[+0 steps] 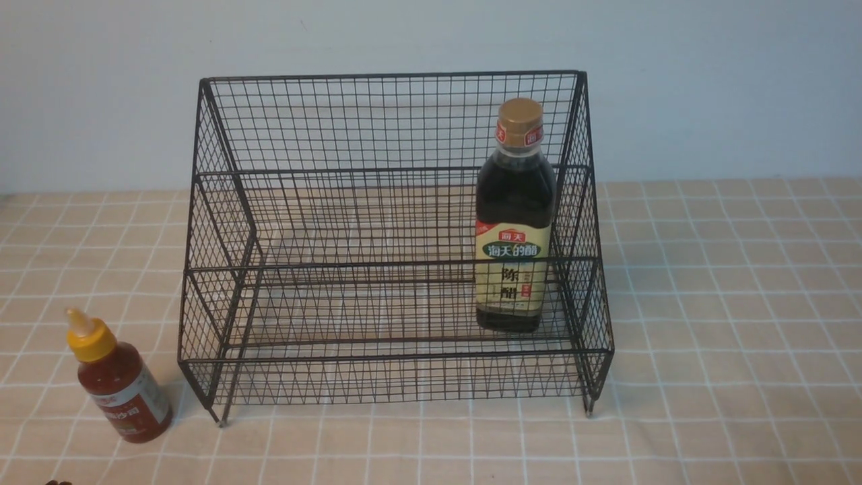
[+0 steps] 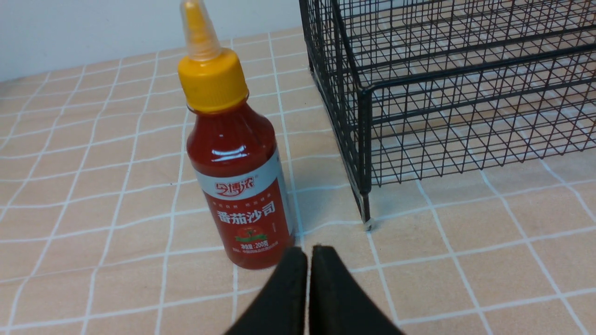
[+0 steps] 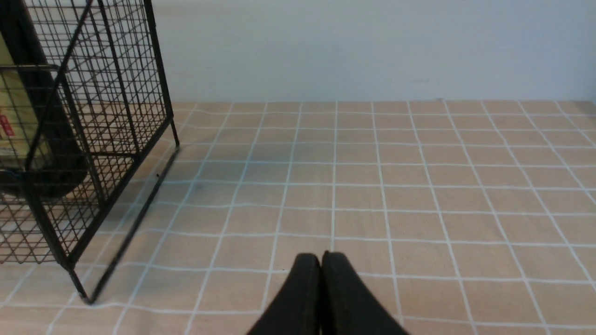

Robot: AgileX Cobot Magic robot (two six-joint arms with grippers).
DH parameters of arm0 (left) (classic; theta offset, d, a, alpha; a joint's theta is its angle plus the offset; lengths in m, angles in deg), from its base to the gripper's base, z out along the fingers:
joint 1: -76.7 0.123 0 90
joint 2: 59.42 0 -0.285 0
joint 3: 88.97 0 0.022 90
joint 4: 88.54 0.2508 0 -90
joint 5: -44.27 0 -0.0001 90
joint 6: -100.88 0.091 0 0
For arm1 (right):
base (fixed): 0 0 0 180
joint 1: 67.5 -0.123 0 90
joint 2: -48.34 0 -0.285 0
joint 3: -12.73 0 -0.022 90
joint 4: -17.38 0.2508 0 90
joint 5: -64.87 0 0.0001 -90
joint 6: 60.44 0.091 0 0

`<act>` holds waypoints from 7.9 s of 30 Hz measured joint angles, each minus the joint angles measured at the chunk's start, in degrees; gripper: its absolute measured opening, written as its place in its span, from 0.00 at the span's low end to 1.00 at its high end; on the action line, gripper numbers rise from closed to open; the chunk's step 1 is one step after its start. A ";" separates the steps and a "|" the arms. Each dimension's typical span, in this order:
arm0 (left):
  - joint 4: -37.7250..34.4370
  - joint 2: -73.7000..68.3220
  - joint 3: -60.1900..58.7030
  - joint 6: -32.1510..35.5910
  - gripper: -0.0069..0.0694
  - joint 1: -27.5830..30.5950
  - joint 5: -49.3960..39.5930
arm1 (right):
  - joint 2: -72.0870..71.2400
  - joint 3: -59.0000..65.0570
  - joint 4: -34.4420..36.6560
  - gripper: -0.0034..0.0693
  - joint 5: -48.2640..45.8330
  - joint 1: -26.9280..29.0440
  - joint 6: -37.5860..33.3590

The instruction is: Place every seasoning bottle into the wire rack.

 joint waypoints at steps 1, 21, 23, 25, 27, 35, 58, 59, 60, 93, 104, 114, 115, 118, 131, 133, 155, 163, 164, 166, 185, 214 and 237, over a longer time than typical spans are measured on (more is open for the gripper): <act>0.00 0.00 0.00 0.00 0.08 0.00 0.00 | 0.00 0.00 -0.04 0.03 0.01 0.95 0.00; 0.00 0.00 0.00 0.00 0.08 0.00 0.00 | 0.00 0.00 -0.04 0.03 0.01 3.28 0.05; 0.00 0.00 0.00 0.00 0.08 0.00 0.00 | 0.00 0.00 -0.04 0.03 0.01 3.28 0.05; 0.00 0.00 0.00 0.00 0.08 0.00 0.00 | 0.00 0.00 -0.04 0.03 0.01 3.28 0.05; 0.00 0.00 0.00 0.00 0.08 0.00 0.00 | 0.00 0.00 -0.04 0.03 0.01 3.28 0.05; -0.45 0.00 -0.15 -0.17 0.08 0.00 1.93 | -0.05 0.00 -0.04 0.03 0.01 3.28 0.05; -27.75 -4.99 17.01 -5.67 0.08 0.00 22.76 | -0.05 0.00 -0.04 0.03 0.01 3.28 0.05; -27.07 -7.34 19.62 -4.88 0.08 0.00 18.67 | -0.05 0.00 -0.04 0.03 0.01 3.28 0.05; -26.24 -10.76 22.76 -4.21 0.08 0.00 13.13 | -0.05 0.00 -0.04 0.03 0.01 3.28 0.05; 3.59 -74.33 63.49 -5.15 0.49 7.41 -35.99 | -0.05 0.00 0.08 0.03 0.01 3.28 0.05; 4.77 -84.50 63.49 -5.37 0.94 7.41 -33.69 | -0.05 0.00 0.08 0.03 -0.01 3.28 0.05; 4.84 -89.55 63.49 -5.48 0.69 7.41 -33.06 | -0.05 0.00 0.08 0.03 -0.01 3.28 0.05; 4.84 -89.66 63.49 -5.48 0.67 7.41 -33.06 | -0.05 0.00 0.08 0.03 -0.01 3.28 0.05; 4.84 -90.01 63.51 -5.53 0.49 7.41 -33.21 | -0.05 0.00 0.03 0.03 -0.01 3.28 0.05; 6.02 -85.11 78.01 -6.18 0.47 6.71 -48.09 | -0.05 0.00 0.03 0.03 -0.01 3.28 0.05; 5.43 -81.33 79.65 -6.82 0.47 5.33 -48.09 | -0.05 0.00 0.03 0.03 -0.01 3.28 0.21; 3.58 -79.76 80.64 -13.41 0.47 -9.92 -50.39 | -0.05 0.00 0.03 0.03 -0.01 3.28 0.86; 3.24 -83.13 80.72 -13.53 0.47 -9.92 -44.94 | -0.05 0.00 0.03 0.03 -0.01 3.28 0.86; 3.24 -83.18 80.72 -13.53 0.47 -9.92 -44.88 | -0.05 0.00 0.03 0.03 -0.01 3.28 0.86; 2.81 -83.17 80.72 -13.53 0.47 -9.92 -44.03 | -0.05 0.00 0.03 0.03 -0.01 3.28 0.88; 2.33 -89.01 80.66 -13.64 0.47 -9.92 -39.40 | -0.05 0.00 0.03 0.03 -0.01 3.28 0.88; -0.14 -94.49 80.48 -13.04 0.68 -10.28 -43.57 | -0.05 0.00 0.03 0.03 -0.01 3.28 1.11; -1.63 -63.50 85.45 -8.61 0.09 -10.28 -45.57 | -0.05 0.00 0.03 0.03 -0.01 3.28 1.28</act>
